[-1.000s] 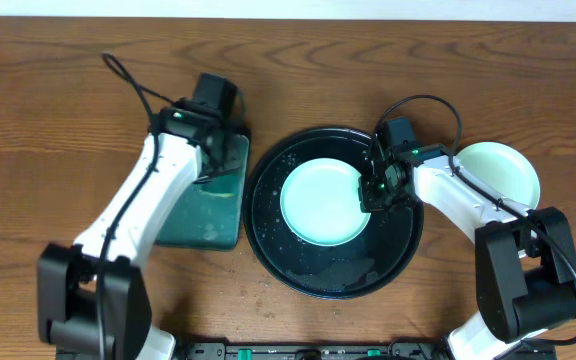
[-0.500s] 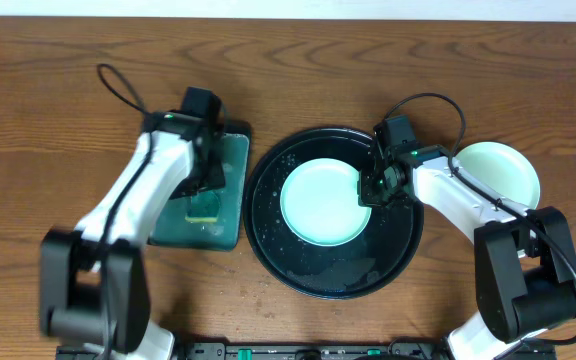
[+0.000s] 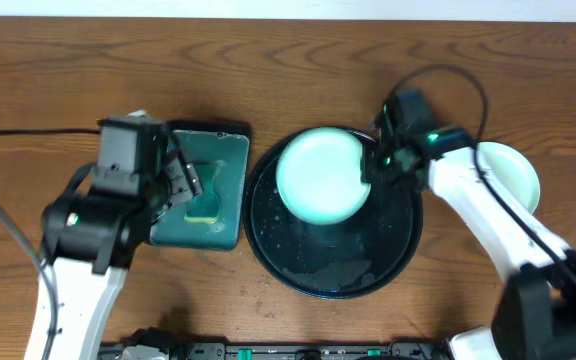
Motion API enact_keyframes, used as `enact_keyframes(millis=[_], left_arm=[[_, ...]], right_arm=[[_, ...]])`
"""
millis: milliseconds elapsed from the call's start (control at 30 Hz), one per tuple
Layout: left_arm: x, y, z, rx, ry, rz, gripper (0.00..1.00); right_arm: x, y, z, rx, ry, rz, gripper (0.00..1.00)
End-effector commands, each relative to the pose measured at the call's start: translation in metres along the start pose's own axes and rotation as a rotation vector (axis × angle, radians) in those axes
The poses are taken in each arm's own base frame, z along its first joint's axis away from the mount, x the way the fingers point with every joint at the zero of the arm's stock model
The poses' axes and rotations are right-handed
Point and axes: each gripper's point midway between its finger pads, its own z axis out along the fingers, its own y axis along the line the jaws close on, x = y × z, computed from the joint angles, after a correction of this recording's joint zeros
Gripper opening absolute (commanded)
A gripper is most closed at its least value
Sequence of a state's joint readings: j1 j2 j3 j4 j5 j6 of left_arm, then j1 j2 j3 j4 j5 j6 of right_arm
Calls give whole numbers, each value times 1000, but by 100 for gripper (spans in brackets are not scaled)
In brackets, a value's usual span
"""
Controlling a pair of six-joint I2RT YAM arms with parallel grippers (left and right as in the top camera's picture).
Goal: Clean dirty plates on tray and stack at the side
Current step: 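Lift the second plate with right gripper and tilt it over sponge tray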
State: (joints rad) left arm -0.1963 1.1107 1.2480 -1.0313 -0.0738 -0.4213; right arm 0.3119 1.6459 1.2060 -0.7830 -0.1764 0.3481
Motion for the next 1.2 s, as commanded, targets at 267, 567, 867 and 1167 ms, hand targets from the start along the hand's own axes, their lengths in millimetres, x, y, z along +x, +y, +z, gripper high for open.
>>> enact_keyframes(millis=[267, 567, 867, 1167], left_arm=[[-7, 1, -26, 41, -79, -14, 81], [-6, 1, -23, 35, -68, -12, 80], [-6, 1, -23, 35, -68, -12, 81], [-6, 1, -23, 35, -68, -12, 81]], right_arm=[[-68, 150, -57, -205, -410, -311, 1], [-69, 219, 1, 21, -647, -585, 1], [-70, 250, -74, 208, -909, -735, 1], [-72, 256, -131, 296, -1041, -781, 1]])
